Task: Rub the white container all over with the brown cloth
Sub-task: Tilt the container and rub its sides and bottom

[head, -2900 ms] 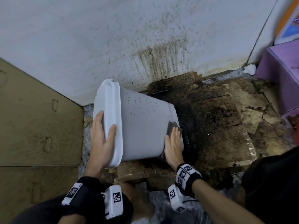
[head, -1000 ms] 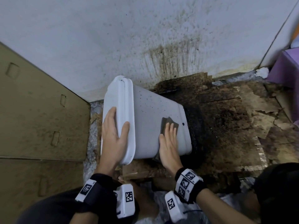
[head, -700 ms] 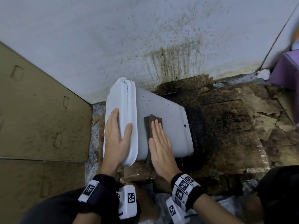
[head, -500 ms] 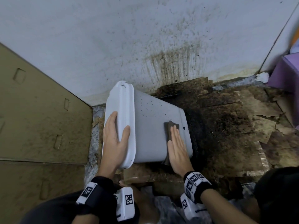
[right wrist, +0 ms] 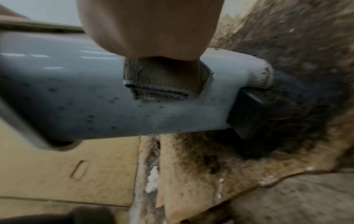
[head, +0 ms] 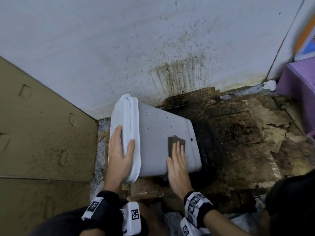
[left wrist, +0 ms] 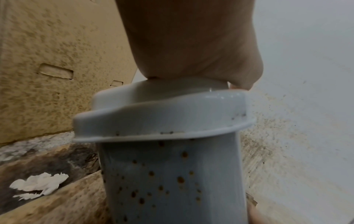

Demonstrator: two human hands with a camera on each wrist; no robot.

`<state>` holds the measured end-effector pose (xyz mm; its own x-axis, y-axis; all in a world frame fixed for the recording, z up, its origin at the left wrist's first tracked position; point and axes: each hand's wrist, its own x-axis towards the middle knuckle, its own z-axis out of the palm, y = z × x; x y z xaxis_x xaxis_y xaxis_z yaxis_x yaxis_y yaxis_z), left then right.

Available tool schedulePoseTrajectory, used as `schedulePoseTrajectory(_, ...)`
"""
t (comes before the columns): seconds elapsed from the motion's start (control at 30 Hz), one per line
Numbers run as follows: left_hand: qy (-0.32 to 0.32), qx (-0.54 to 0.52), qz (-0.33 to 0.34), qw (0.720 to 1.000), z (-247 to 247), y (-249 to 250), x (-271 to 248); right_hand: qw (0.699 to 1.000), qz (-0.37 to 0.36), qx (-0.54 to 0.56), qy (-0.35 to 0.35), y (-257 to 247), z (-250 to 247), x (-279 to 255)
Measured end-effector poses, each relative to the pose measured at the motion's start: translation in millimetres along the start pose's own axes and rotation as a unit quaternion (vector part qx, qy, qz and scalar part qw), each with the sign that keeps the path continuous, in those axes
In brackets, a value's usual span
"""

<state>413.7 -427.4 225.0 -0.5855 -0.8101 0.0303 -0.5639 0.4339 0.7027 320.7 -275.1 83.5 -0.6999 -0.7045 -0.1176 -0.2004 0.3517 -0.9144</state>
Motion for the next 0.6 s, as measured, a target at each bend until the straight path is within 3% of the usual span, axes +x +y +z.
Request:
schedulePoseTrajectory(0.17, -0.002, 0.006, 0.0, 1.0, 2.2, 0.7, 0.4, 0.998, -0.048, 0.026, -0.027, -51.0, 2.6, -7.7)
schedulePoseTrajectory(0.43, 0.012, 0.007, 0.023, 1.0, 7.3, 8.8, -2.3, 0.993, -0.084, -0.07, 0.049, -37.9, -6.8, 9.2)
schedulePoseTrajectory(0.6, 0.01, 0.003, 0.009, 1.0, 5.0, 4.3, -0.5, 0.996, -0.084, -0.022, -0.016, -29.7, -7.0, 13.4)
